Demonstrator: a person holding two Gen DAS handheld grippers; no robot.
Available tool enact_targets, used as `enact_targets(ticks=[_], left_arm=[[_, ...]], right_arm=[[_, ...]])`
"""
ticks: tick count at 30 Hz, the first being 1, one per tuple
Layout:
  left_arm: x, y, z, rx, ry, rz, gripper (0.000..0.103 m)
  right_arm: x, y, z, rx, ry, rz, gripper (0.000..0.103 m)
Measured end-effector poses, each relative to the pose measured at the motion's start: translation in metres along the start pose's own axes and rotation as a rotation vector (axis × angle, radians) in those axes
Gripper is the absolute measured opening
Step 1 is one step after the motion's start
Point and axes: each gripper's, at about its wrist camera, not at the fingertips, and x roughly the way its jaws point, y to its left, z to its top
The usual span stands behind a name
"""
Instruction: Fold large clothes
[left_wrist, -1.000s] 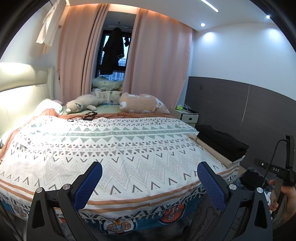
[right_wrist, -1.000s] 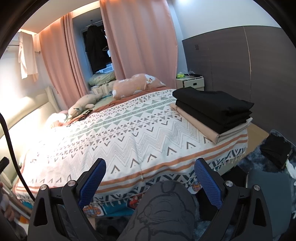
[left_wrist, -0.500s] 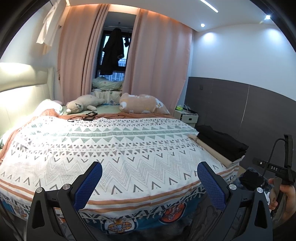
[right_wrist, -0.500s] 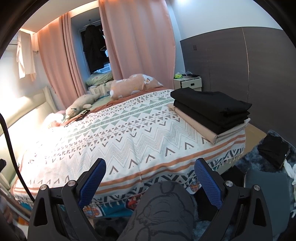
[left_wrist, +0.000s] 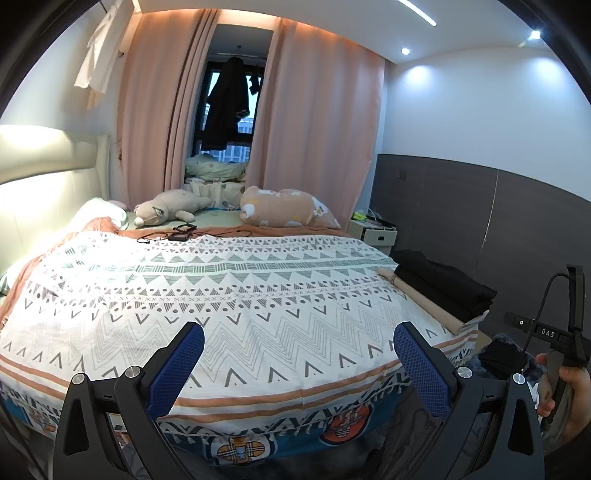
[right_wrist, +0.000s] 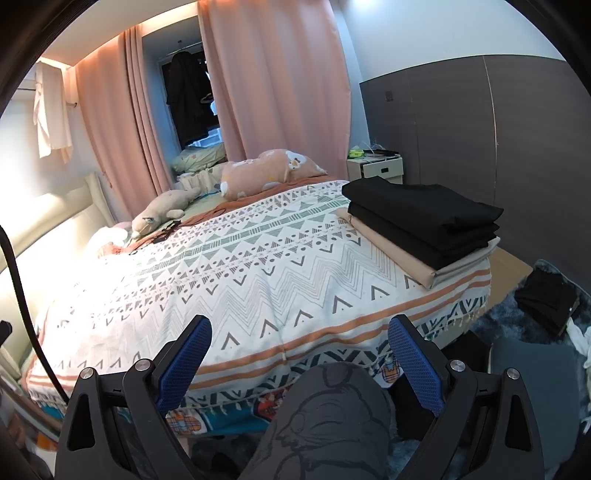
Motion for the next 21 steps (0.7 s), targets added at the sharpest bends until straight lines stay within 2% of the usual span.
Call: enact_targets(ticks=[12, 21], left_arm=[[-0.004, -0.003, 0.000, -0.005, -0.010, 0.006, 0.103], [-0.011, -0.003, -0.004, -0.010, -0.011, 0.040, 0.103]], right_arm=[[-0.001, 0.000, 0.000, -0.002, -0.003, -0.004, 0.097], [-0.008, 0.007, -0.003, -0.005, -0.011, 0.018, 0.097]])
